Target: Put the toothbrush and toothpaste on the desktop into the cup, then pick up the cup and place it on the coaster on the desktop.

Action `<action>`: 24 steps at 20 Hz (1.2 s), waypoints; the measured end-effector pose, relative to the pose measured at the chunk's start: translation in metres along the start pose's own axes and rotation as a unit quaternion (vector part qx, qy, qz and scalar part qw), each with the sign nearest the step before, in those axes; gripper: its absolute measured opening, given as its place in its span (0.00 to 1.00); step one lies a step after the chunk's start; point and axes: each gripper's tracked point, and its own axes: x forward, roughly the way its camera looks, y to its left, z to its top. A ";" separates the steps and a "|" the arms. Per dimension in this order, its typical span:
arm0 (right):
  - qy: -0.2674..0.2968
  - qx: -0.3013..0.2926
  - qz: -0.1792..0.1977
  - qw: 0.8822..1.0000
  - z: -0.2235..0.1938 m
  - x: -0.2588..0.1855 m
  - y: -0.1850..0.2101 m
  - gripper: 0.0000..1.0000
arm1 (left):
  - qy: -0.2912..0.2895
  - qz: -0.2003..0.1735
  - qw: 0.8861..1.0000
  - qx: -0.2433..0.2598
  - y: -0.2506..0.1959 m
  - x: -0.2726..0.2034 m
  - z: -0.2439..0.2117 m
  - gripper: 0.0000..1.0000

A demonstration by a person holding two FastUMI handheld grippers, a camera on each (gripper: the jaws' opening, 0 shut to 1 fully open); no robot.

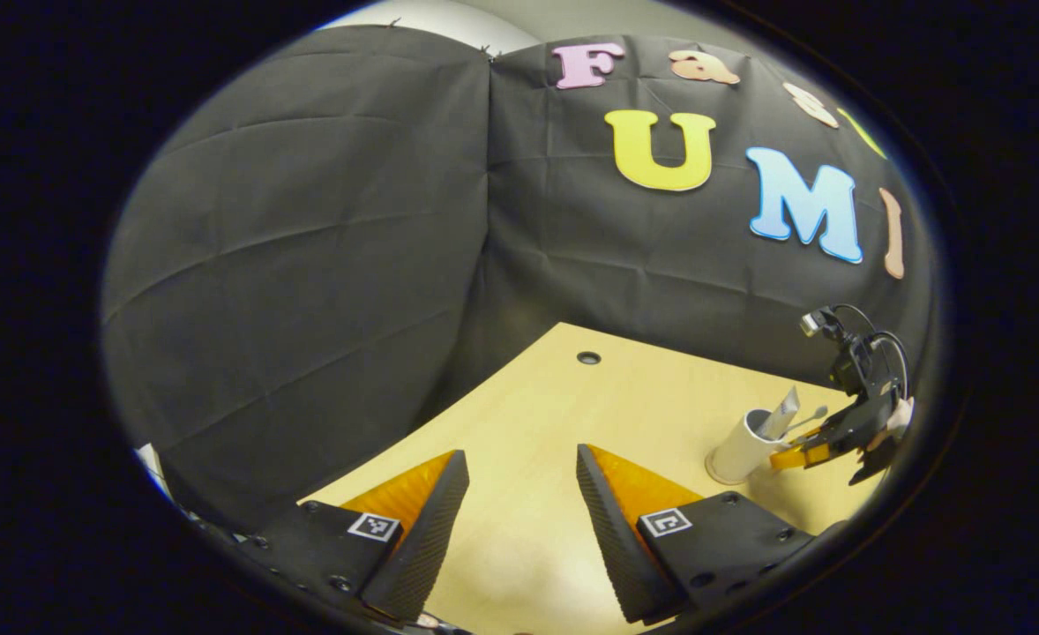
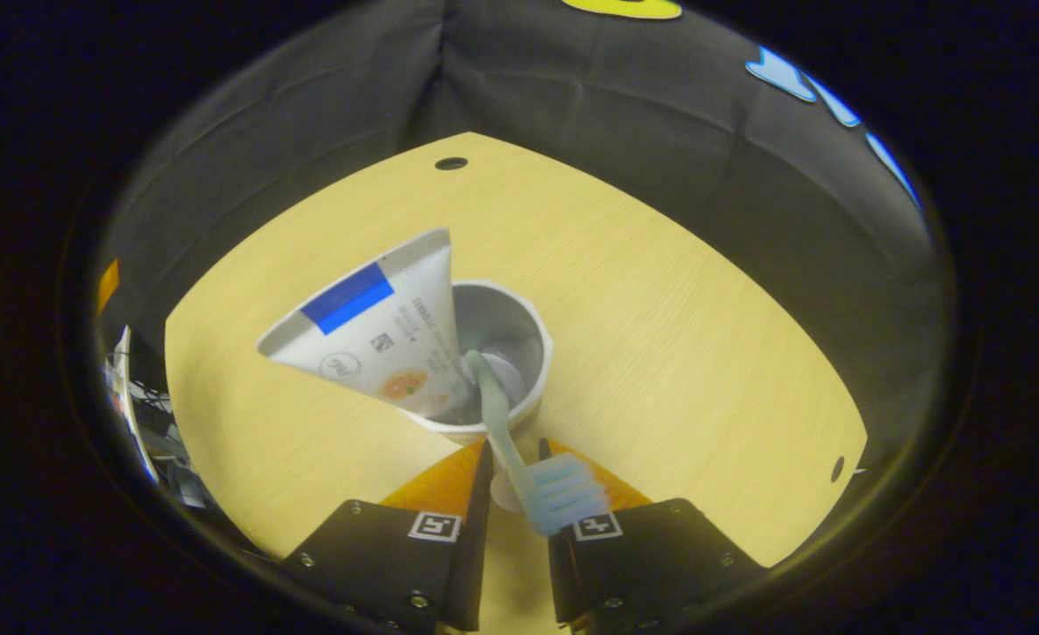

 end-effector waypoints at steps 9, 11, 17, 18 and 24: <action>-0.040 0.059 0.008 0.997 -0.005 -0.042 -0.001 0.30 | -0.004 -0.057 0.998 0.005 -0.055 0.009 0.010 0.84; -0.052 0.077 0.004 0.996 -0.008 -0.056 -0.004 0.30 | -0.006 -0.082 0.997 0.006 -0.078 0.011 0.015 0.84; -0.085 0.129 -0.023 0.988 -0.025 -0.099 -0.017 0.30 | -0.020 -0.160 0.987 0.030 -0.155 0.015 0.031 0.84; -0.094 0.137 -0.031 0.986 -0.026 -0.107 -0.020 0.30 | -0.023 -0.173 0.984 0.034 -0.169 0.014 0.034 0.84; -0.187 0.157 -0.133 0.960 -0.008 -0.176 -0.050 0.30 | -0.063 -0.243 0.966 0.054 -0.251 0.010 0.079 0.84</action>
